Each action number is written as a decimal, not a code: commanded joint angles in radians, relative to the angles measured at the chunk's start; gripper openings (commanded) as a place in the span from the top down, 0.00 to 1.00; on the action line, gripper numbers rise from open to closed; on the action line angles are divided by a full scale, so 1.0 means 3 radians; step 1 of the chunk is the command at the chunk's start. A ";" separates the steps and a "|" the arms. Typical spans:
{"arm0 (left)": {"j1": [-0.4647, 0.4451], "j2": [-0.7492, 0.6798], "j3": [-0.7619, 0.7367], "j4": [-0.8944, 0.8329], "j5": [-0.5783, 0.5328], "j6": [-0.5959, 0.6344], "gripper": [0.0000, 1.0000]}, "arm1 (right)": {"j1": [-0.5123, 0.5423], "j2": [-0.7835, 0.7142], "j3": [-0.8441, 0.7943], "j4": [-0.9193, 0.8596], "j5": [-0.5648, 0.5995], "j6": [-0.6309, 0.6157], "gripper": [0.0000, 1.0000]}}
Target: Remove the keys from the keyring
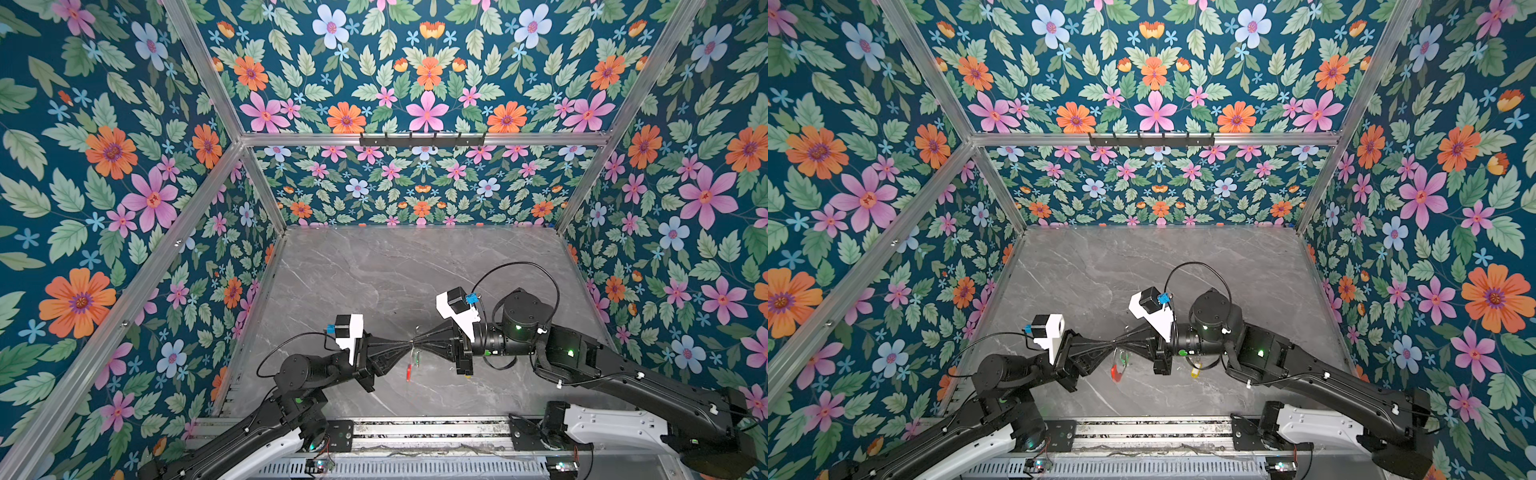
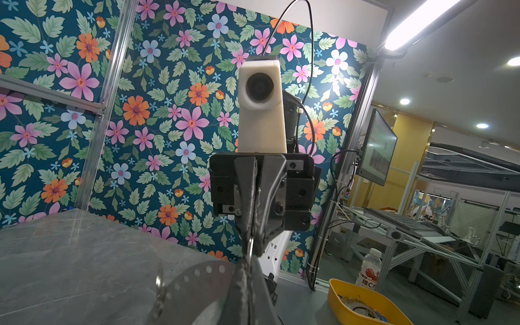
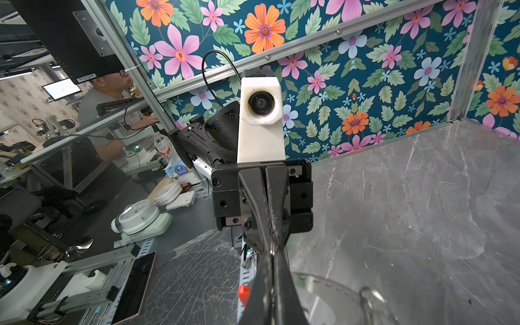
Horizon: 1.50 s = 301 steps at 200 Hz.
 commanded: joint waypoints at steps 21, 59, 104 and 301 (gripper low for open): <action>0.0002 0.0008 0.0021 0.0118 -0.0049 0.0041 1.00 | 0.0005 0.0037 0.0025 -0.0035 -0.0052 0.0071 1.00; -0.0002 -0.0030 0.0124 -0.0178 -0.0007 -0.0001 0.75 | -0.0116 0.0013 0.0181 -0.0570 -0.0117 -0.0034 1.00; -0.0002 0.0099 0.0488 -0.0952 0.0186 0.0056 0.69 | -0.0398 0.0019 0.0384 -0.1127 -0.0411 -0.0165 1.00; 0.0002 0.0509 0.0814 -0.1229 0.0492 -0.0007 0.86 | -0.0404 0.0257 0.0756 -0.1533 -0.0344 -0.0440 1.00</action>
